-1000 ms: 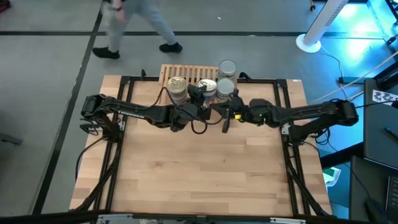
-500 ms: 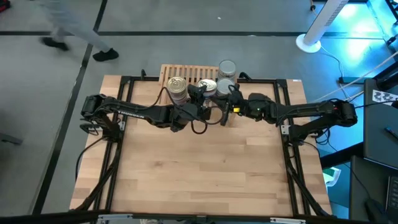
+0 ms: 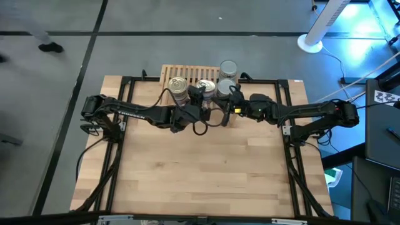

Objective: Stack canned seafood by type on shelf
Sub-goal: Stack the blue tuna can on top of the blue tuna cans on the shelf

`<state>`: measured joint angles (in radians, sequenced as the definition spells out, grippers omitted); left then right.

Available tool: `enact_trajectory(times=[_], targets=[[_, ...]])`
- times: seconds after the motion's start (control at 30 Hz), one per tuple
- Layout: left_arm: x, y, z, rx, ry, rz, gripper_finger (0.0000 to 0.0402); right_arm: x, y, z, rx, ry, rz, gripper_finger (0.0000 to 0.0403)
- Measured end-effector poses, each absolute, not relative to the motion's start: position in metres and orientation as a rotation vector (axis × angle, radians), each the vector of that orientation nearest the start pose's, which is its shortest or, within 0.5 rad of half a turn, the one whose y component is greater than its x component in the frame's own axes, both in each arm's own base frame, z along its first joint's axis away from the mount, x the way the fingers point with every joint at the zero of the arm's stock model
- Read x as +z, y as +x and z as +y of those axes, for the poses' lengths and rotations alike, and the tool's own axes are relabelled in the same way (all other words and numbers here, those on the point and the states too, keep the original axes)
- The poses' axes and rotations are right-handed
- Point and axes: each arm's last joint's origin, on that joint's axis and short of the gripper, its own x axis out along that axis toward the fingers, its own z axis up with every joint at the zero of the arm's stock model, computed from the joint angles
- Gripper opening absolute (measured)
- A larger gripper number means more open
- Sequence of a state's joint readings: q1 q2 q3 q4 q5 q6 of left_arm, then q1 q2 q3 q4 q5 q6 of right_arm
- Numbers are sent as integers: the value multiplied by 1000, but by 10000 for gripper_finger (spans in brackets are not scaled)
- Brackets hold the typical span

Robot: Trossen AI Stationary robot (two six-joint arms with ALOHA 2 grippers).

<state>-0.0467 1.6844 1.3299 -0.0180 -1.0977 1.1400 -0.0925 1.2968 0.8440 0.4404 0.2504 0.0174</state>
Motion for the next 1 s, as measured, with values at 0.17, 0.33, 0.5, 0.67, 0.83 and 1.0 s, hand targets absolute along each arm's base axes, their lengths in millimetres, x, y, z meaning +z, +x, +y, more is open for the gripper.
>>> enact_trajectory(times=[0.17,0.33,0.5,0.67,0.83,1.0], targets=[[308,377,9,771,1201,888,200,303,289,-34,-343,16,10,1],[307,377,9,733,1204,874,200,303,289,-34,-343,16,10,1],[307,378,10,722,1198,861,201,303,289,-34,-343,16,9,1],[305,378,13,713,1195,871,223,303,289,-34,-343,16,10,1],[305,378,16,728,1178,867,255,303,289,-34,-343,16,10,1],[305,378,16,731,1179,867,264,303,289,-34,-343,16,12,1]])
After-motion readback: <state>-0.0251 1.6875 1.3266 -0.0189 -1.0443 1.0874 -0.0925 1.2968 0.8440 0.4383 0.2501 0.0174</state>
